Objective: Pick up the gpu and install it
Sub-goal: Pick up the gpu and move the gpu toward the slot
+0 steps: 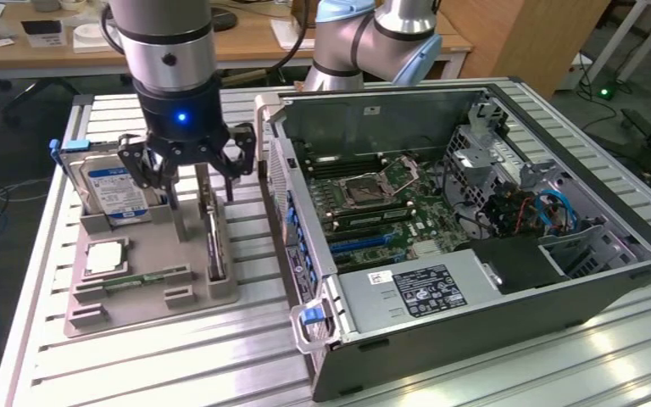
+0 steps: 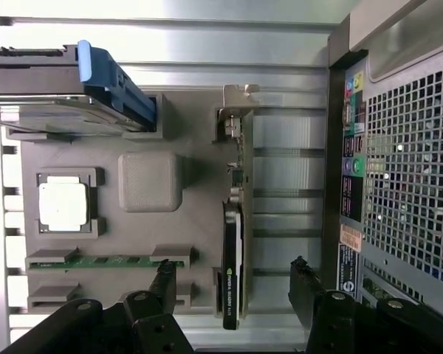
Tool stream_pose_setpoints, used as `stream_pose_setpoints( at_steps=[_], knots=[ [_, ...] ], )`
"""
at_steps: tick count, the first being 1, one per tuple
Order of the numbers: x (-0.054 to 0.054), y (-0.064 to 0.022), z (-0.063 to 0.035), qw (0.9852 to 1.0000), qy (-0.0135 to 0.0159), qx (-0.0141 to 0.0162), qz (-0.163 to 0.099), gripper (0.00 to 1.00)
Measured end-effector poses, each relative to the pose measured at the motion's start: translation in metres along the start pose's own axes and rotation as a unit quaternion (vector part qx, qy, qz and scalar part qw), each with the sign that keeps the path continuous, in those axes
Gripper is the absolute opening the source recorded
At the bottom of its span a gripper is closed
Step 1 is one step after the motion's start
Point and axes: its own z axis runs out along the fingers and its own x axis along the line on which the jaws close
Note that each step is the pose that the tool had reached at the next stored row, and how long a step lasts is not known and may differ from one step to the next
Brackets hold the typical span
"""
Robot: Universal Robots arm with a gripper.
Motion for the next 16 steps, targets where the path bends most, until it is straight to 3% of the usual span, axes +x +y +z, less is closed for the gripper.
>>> stream_pose_setpoints(
  at_steps=[9, 12, 14, 16],
  knots=[
    [-0.002, 0.0000, 0.0077, 1.0000, 0.0000, 0.0076, 0.000, 0.72],
    [-0.003, 0.0000, 0.0106, 0.9999, 0.0000, 0.0122, 0.000, 0.72],
    [-0.004, 0.0008, 0.0124, 0.9999, 0.0000, 0.0173, 0.000, 0.72],
    [-0.005, 0.0009, 0.0145, 0.9998, -0.0001, 0.0193, 0.000, 0.72]
  ],
)
